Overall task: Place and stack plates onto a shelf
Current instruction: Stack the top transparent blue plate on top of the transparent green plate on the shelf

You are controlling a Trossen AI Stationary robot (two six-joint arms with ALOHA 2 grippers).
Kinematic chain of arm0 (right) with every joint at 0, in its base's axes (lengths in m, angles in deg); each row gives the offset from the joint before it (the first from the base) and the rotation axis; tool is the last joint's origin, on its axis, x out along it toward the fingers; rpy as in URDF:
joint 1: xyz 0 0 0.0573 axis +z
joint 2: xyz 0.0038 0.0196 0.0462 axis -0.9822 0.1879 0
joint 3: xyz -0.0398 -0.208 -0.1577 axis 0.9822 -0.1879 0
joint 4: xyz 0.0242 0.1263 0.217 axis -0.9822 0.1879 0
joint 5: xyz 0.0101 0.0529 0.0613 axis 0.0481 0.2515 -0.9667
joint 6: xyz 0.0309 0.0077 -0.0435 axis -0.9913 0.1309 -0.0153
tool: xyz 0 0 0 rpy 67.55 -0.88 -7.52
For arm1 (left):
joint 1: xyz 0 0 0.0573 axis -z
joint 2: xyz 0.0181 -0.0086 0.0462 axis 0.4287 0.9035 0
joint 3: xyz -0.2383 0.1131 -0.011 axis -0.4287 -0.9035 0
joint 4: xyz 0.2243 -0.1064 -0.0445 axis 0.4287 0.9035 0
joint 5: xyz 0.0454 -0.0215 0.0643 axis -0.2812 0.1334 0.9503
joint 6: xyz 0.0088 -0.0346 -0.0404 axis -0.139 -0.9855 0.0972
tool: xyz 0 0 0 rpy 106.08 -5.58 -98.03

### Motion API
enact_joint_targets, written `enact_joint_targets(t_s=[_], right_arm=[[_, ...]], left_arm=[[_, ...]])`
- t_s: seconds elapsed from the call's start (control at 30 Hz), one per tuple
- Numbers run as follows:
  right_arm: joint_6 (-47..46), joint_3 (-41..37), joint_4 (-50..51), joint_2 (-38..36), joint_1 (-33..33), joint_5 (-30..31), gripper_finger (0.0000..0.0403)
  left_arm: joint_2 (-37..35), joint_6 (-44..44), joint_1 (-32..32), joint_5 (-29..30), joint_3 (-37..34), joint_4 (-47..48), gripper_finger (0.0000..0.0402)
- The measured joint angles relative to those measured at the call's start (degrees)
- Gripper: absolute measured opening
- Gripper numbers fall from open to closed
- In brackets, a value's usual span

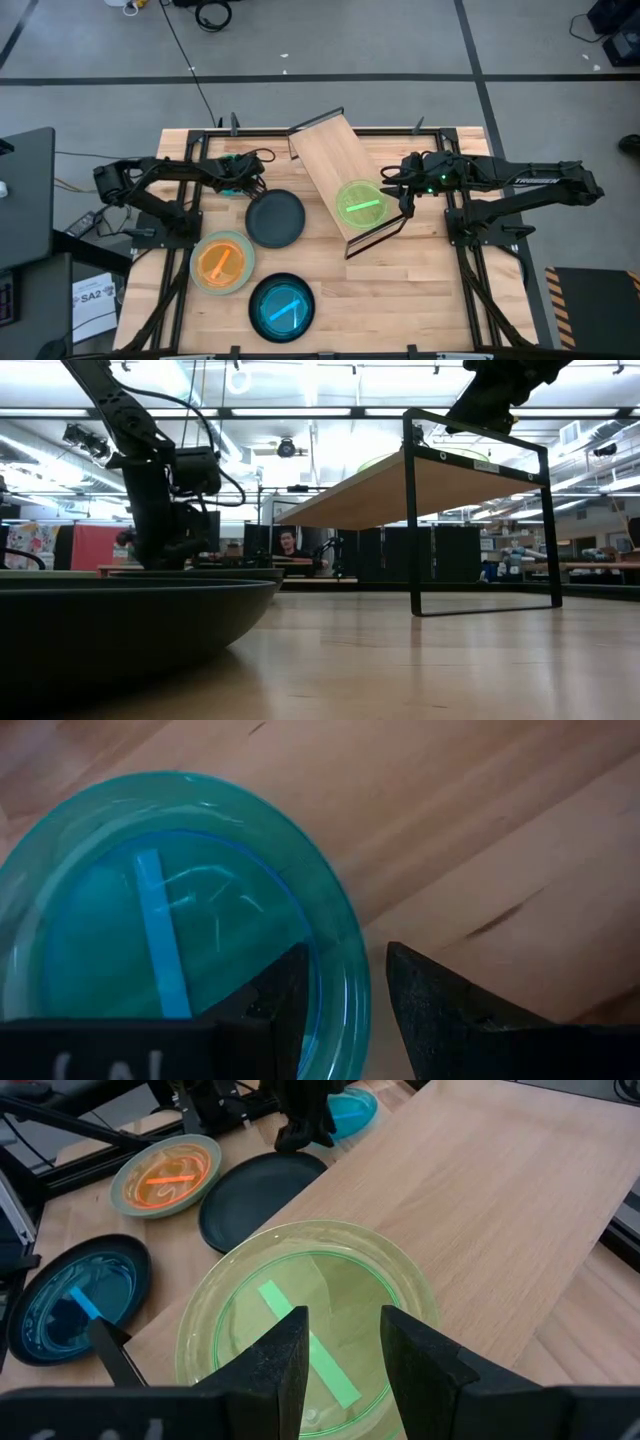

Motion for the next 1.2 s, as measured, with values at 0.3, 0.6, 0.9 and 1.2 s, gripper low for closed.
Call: enact_joint_targets(t_s=[0.3, 0.6, 0.9, 1.2], right_arm=[[0.00, 0.00, 0.00, 0.00, 0.00, 0.00, 0.0132], [0.00, 0.00, 0.00, 0.00, 0.00, 0.00, 0.0132], [0.00, 0.00, 0.00, -0.02, 0.00, 0.00, 0.0132], [0.00, 0.00, 0.00, -0.02, 0.00, 0.00, 0.0132]], left_arm=[[1.31, -0.07, 0.04, 0.78, 0.11, -0.78, 0.0142], [1.35, -0.07, 0.04, 0.99, 0.09, -0.78, 0.0142], [1.35, -0.09, 0.02, 1.05, 0.04, -0.78, 0.0141], [1.42, -0.11, 0.02, 0.73, 0.02, -0.97, 0.0106]])
